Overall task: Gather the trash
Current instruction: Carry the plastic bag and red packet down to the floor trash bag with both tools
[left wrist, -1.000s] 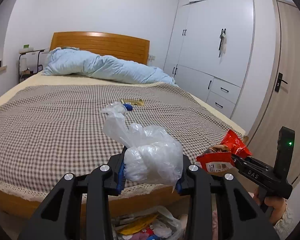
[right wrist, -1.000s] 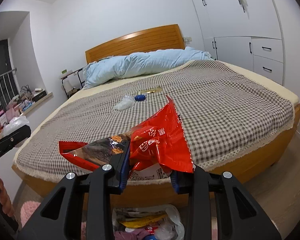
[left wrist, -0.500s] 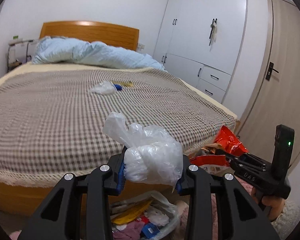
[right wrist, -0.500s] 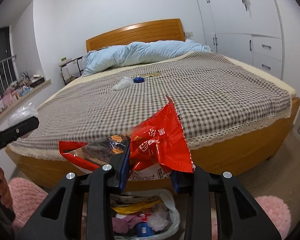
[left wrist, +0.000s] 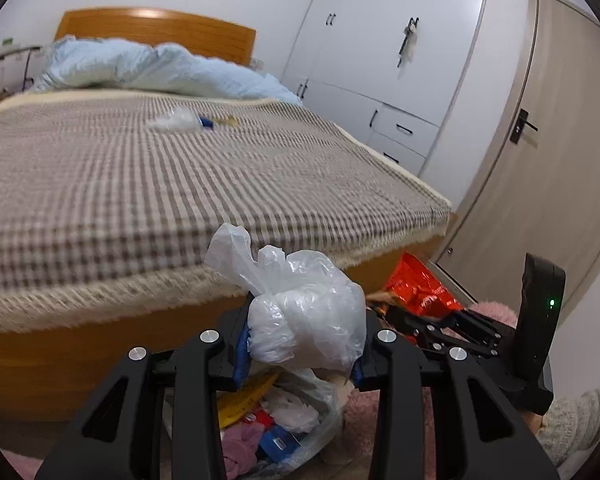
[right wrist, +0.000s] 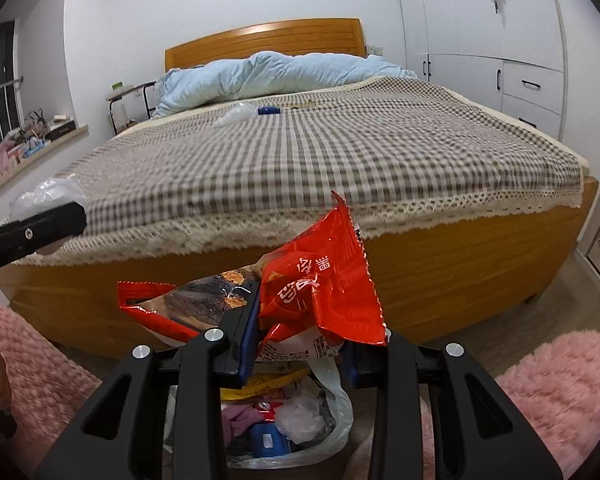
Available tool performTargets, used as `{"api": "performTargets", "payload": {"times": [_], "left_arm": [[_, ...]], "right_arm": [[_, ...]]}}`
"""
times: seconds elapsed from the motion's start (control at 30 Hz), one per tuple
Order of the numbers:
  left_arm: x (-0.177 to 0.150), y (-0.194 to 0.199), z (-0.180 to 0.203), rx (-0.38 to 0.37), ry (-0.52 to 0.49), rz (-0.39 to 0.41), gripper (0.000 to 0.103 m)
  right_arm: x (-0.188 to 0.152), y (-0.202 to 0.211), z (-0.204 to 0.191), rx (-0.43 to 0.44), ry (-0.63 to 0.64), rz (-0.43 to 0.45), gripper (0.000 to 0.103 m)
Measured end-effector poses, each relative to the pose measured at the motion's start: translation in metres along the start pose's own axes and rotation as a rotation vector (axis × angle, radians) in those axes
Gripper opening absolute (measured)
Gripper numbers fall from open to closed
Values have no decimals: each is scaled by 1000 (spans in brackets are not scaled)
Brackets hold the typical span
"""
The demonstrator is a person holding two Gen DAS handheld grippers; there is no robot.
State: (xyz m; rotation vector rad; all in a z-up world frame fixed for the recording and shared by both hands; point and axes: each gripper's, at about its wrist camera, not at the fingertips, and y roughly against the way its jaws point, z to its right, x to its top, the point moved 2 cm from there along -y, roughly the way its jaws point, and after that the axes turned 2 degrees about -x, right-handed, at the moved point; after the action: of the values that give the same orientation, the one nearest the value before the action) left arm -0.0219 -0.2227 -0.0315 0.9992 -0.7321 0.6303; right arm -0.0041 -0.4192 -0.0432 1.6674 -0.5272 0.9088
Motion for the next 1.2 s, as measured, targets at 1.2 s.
{"api": "performTargets", "payload": {"times": [1.2], "left_arm": [[-84, -31, -85, 162, 142, -274, 34]], "right_arm": [[-49, -76, -9, 23, 28, -292, 33]]}}
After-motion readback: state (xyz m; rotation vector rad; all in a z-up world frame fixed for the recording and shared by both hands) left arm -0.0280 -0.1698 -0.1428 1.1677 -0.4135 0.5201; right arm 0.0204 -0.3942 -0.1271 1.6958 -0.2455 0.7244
